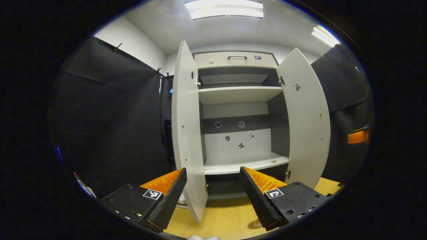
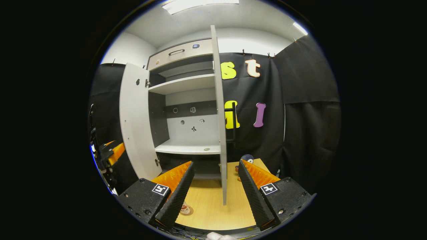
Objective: Grasp the bottle in the cabinet with the left hand and place it on the coaster, then close the right door with the right hand and the left door with the left hand.
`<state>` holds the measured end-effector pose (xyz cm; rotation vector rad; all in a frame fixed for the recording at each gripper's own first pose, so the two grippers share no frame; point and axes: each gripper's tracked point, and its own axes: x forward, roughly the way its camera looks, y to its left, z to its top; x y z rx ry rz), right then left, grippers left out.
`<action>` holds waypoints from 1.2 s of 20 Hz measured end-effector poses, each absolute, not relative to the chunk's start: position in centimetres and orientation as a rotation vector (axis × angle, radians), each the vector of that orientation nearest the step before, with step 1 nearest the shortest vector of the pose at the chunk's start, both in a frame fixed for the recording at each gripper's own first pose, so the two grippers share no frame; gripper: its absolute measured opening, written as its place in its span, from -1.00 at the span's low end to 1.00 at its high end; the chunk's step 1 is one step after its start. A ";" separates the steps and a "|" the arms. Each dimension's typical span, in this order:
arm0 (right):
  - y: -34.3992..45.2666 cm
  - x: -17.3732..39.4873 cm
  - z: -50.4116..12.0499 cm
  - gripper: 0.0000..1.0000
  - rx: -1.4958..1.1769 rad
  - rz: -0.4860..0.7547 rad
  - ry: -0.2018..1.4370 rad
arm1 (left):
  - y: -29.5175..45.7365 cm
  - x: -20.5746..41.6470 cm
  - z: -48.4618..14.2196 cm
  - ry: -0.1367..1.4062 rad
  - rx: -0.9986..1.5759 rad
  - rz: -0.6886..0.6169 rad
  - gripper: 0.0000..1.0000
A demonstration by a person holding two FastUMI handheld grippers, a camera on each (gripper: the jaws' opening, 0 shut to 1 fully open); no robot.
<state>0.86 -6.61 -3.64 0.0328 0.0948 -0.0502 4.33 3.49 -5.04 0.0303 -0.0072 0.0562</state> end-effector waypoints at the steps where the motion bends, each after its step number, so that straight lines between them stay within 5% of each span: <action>1: -7.0 1.0 -3.7 0.64 0.033 -0.062 0.092 | 3.9 3.6 -5.3 0.006 0.028 0.061 0.92; 12: -16.2 8.8 2.0 0.64 0.021 -0.131 0.003 | 1.9 1.6 -4.7 0.054 0.005 0.031 0.91; 18: -17.9 16.0 2.7 0.64 -0.017 -0.018 0.036 | 1.4 3.0 -5.2 0.088 0.005 0.101 0.92; 24: -15.6 18.1 2.8 0.63 -0.123 0.279 0.120 | 0.2 4.6 -5.2 0.104 -0.016 0.166 0.92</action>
